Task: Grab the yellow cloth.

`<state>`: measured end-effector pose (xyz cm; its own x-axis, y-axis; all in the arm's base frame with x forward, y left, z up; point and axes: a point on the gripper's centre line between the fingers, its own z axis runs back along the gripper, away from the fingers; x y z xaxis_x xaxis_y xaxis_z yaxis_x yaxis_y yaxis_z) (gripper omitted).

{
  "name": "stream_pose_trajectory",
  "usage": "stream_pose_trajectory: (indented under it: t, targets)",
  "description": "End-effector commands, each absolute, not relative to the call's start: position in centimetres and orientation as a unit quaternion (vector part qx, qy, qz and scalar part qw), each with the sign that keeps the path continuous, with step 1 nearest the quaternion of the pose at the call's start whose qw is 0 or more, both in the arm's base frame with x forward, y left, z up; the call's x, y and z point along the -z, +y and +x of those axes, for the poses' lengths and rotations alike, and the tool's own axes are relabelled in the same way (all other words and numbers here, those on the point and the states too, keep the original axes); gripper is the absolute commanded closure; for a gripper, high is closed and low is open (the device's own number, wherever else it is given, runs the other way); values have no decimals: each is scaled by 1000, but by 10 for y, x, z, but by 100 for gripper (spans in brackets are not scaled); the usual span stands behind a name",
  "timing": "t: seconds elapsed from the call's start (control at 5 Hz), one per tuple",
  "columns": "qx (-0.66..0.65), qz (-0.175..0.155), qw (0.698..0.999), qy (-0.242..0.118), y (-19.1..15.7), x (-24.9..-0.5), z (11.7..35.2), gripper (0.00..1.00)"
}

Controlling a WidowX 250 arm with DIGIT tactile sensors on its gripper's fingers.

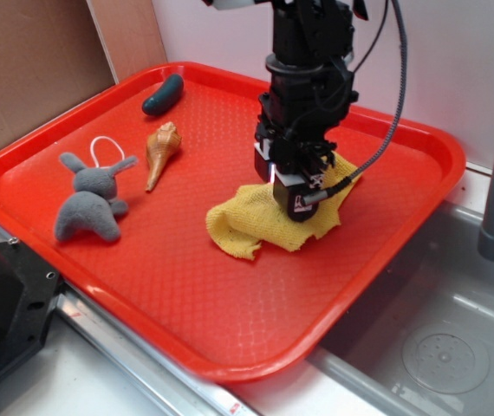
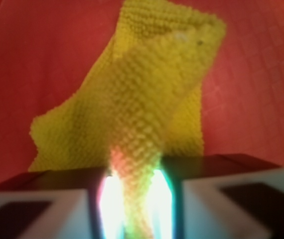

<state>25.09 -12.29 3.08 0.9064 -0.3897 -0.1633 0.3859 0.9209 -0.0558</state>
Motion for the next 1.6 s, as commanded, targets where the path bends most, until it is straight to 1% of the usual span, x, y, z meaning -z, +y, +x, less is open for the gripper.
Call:
stream_pose_trajectory:
  t: [0.0, 0.2, 0.4, 0.6, 0.8, 1.0, 1.2, 1.4]
  targets:
    - [263, 99, 959, 45, -99, -46, 276, 100]
    - [233, 83, 968, 51, -93, -57, 278, 100]
    - [183, 61, 980, 45, -74, -92, 277, 100]
    - [81, 87, 993, 18, -51, -139, 266, 100]
    - [18, 96, 995, -7, -37, -175, 248, 100]
    - [-49, 88, 995, -17, -19, -198, 225, 100]
    - [-83, 86, 992, -30, -7, -207, 207, 100]
    - [-80, 67, 994, -33, -2, -205, 206, 100]
